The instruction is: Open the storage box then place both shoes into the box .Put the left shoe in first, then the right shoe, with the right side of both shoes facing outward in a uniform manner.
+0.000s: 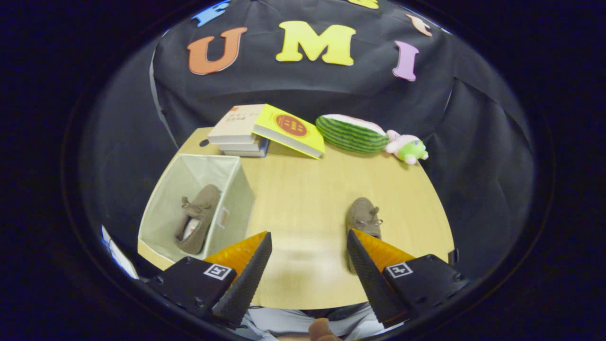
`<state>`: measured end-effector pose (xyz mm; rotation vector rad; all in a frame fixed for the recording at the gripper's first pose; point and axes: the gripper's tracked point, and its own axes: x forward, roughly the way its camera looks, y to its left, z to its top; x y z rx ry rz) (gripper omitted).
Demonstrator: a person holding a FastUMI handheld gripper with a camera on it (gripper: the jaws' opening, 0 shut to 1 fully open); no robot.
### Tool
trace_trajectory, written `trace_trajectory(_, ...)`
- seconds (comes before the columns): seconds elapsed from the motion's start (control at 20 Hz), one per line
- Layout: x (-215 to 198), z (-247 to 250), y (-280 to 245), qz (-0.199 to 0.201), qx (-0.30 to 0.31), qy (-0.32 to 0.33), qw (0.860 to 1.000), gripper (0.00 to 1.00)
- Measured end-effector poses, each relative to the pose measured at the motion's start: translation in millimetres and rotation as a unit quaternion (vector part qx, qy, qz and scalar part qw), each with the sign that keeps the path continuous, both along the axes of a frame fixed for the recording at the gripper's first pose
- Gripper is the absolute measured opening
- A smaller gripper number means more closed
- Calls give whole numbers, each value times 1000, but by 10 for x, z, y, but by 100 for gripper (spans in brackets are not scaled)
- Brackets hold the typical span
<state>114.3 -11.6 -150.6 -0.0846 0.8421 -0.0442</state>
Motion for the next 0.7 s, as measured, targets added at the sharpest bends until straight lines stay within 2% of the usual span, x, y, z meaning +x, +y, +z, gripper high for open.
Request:
trace_trajectory(0.2, 51, -144, -683, -39, -32, 11, 999, 100)
trace_trajectory(0.35, 93, -317, -1043, -51, -44, 30, 997, 100)
trace_trajectory(0.55, 145, -596, -1401, -77, -43, 60, 994, 100)
trace_trajectory(0.7, 233, -867, -1485, -76, -26, 88, 993, 100)
